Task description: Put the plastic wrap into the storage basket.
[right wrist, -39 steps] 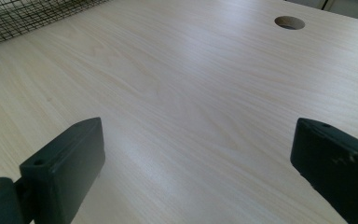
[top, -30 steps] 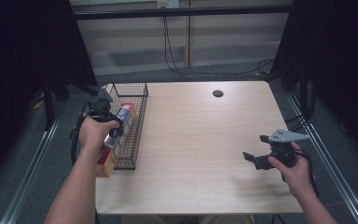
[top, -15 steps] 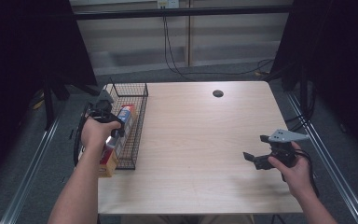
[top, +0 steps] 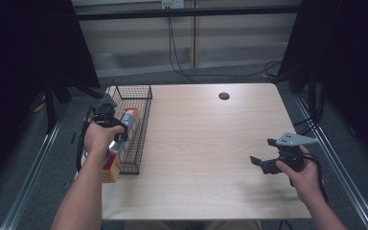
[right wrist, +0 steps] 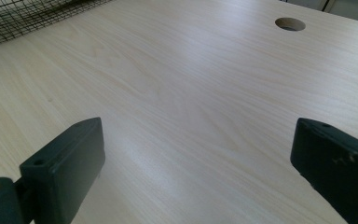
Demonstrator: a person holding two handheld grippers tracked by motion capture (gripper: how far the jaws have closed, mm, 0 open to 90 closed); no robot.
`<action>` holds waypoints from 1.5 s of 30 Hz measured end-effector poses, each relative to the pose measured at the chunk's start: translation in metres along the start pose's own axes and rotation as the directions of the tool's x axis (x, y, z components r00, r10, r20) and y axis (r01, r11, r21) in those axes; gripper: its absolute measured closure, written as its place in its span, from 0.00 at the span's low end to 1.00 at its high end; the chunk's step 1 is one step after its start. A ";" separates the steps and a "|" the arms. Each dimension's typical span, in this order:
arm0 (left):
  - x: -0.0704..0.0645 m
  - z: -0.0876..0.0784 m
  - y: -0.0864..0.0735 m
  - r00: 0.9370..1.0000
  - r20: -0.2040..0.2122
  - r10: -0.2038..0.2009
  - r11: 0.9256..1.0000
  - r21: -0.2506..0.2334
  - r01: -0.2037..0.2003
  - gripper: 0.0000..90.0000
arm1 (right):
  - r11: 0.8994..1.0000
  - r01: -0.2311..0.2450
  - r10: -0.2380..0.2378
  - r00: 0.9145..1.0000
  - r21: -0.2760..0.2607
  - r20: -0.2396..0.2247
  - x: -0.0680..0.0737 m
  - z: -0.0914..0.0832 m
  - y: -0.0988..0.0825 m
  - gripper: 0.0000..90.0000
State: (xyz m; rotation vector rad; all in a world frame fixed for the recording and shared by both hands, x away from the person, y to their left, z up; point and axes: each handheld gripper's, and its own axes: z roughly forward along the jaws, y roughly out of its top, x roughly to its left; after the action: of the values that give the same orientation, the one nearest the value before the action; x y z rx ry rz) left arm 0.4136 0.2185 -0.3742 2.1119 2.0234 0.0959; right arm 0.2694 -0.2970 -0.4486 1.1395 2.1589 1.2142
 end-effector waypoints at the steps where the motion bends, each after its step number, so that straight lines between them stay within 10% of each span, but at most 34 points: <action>1: -0.001 0.000 0.000 1.000 -0.002 -0.005 1.000 -0.001 0.005 0.48 | 1.000 0.001 -0.001 1.000 0.001 0.000 0.000 0.000 0.000 0.03; 45: 0.001 -0.002 -0.002 1.000 0.018 -0.015 0.998 -0.054 0.016 0.41 | 1.000 0.002 -0.002 1.000 -0.005 -0.006 -0.001 0.002 0.002 0.03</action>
State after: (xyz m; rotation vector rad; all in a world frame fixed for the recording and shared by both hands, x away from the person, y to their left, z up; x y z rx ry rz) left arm 0.4109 0.2202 -0.3726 2.0571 2.0036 0.1280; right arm 0.2719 -0.2963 -0.4482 1.1330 2.1593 1.2229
